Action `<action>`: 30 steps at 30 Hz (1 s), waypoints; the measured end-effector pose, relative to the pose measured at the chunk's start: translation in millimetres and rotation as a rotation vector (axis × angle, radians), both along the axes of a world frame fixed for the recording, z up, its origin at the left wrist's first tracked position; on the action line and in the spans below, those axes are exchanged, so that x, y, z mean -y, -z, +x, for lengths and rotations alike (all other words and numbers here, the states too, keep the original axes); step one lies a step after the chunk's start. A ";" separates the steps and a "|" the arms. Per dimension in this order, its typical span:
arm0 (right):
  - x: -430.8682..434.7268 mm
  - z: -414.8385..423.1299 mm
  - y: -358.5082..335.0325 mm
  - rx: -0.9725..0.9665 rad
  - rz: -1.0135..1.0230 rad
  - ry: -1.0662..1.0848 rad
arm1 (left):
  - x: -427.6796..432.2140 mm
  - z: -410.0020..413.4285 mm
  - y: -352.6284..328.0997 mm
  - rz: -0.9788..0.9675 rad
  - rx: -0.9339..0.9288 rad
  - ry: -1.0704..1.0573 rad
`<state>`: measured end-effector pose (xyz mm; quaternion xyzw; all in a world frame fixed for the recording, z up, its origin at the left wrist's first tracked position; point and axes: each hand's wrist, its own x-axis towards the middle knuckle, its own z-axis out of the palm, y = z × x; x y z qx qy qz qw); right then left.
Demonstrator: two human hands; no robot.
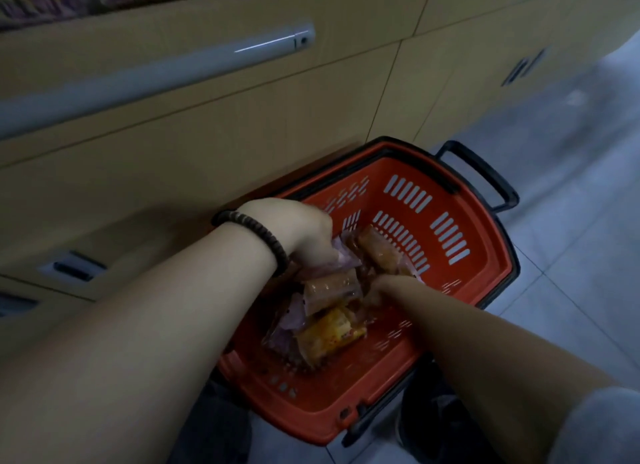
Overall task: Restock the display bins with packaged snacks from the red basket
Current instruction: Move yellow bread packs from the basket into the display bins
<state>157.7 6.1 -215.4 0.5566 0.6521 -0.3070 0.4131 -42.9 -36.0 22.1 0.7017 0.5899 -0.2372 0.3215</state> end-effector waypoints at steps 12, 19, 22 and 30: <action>-23.8 -15.9 -139.1 -0.262 -0.115 0.344 | 1.9 -9.4 0.1 -0.032 0.000 -0.040; 0.3 -46.9 -205.8 -0.775 -0.394 0.478 | 2.2 -10.1 7.7 0.147 0.126 -0.167; 2.8 -41.5 -198.2 -0.886 -0.486 0.672 | 2.0 -17.6 9.7 0.148 0.084 -0.214; 60.2 -58.6 -129.4 -0.120 -0.092 -0.138 | 3.3 -39.9 6.5 0.117 0.075 -0.305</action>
